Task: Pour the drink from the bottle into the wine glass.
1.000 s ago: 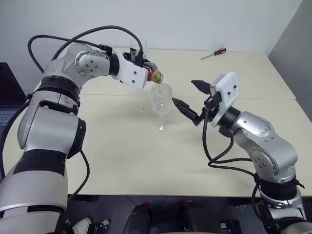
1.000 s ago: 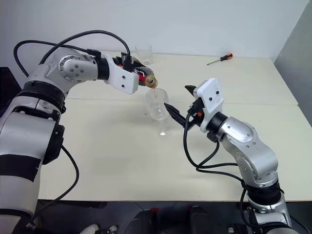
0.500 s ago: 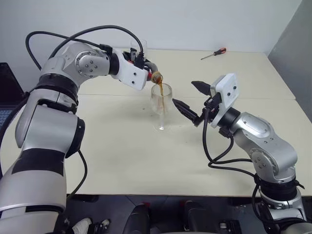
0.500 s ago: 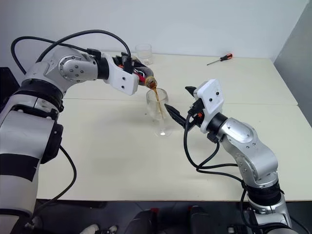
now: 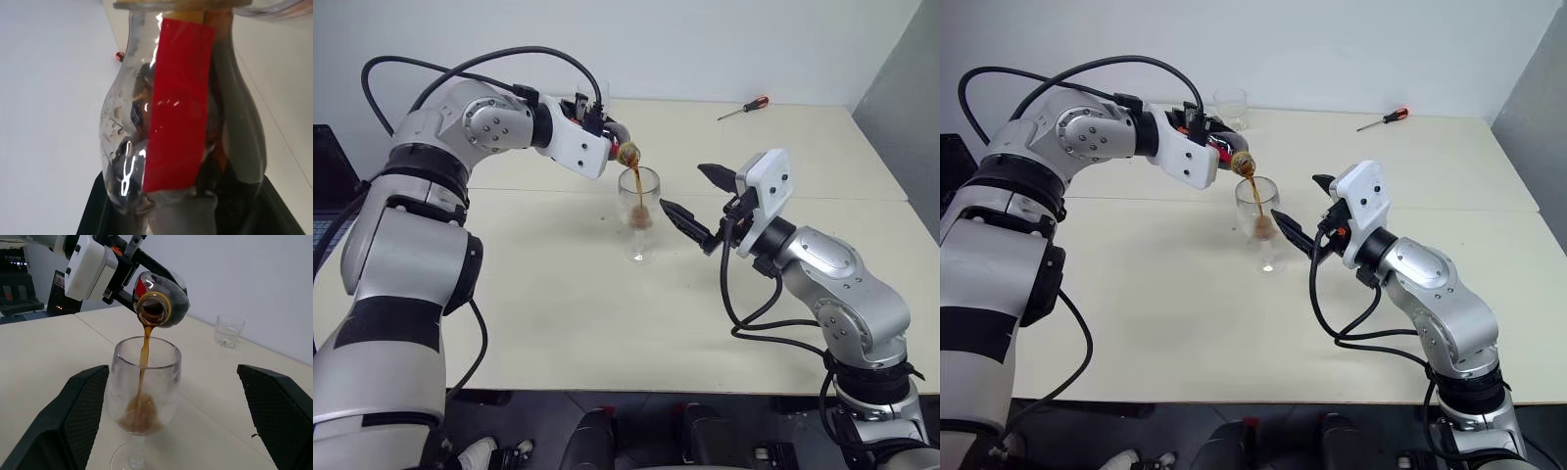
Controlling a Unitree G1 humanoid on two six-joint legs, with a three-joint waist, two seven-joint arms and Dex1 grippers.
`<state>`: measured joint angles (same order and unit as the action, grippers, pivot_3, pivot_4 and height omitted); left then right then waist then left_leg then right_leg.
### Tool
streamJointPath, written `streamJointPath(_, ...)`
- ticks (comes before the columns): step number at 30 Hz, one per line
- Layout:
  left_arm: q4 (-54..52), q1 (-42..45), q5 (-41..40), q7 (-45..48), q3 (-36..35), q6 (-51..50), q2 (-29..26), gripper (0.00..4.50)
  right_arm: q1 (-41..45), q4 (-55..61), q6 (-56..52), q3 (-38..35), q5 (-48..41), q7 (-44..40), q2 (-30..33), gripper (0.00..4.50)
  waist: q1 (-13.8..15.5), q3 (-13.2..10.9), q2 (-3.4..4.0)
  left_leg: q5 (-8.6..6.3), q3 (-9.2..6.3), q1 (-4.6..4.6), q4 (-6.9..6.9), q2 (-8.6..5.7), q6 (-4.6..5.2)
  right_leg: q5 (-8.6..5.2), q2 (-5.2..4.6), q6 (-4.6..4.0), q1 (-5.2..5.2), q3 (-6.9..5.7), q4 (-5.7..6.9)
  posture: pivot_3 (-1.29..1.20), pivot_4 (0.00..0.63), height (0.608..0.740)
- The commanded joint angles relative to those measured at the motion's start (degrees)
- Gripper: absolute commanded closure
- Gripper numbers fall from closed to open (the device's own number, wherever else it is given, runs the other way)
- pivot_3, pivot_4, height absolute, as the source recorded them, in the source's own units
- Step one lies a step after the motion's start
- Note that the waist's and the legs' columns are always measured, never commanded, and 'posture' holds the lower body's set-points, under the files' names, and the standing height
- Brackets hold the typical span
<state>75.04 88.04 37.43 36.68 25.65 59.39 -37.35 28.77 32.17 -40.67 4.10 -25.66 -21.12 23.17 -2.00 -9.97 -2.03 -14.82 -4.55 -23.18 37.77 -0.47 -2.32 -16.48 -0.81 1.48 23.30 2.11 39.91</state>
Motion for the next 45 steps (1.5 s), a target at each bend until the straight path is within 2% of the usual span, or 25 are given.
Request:
streamJointPath(1, -0.42, 2.9, -0.38, -1.3, -0.29, 0.48, -1.29, 2.97, 0.36, 0.66, 1.34, -0.79, 0.64, -0.1, -0.24, 0.0, 0.0, 0.0, 0.0, 0.0, 0.0, 0.0, 0.0, 0.0, 0.0, 0.0, 0.0, 0.0, 0.0, 0.0, 0.0, 0.0, 0.15, 0.74)
streamJointPath(31, -0.38, 3.82, -0.34, -1.06, 0.66, 1.29, -1.35, 2.97, -0.6, 1.39, 1.3, -0.89, 0.83, -1.59, -1.08, 0.0, 0.0, 0.0, 0.0, 0.0, -0.01, -0.02, 0.04, 0.0, 0.0, 0.0, 0.0, 0.0, 0.01, -0.01, 0.01, 0.0, 0.15, 0.74)
streamJointPath(36, -0.36, 3.9, -0.2, -1.3, 0.75, 1.19, -1.32, 2.97, -1.09, 2.61, 0.43, -1.41, -1.17, -2.52, -1.02, 0.0, 0.0, 0.0, 0.0, 0.0, -0.01, -0.03, 0.04, 0.0, 0.0, 0.0, 0.0, 0.0, 0.01, -0.01, 0.02, 0.0, 0.15, 0.74)
streamJointPath(45, -0.29, 3.81, -0.24, -1.25, 0.75, 1.08, -1.34, 2.97, -1.32, 5.45, -1.16, -3.79, -10.23, -3.01, -3.69, 0.0, 0.0, 0.0, 0.0, 0.0, -0.02, -0.03, 0.04, 0.0, 0.0, 0.0, 0.0, 0.0, 0.01, -0.01, 0.02, 0.0, 0.15, 0.74)
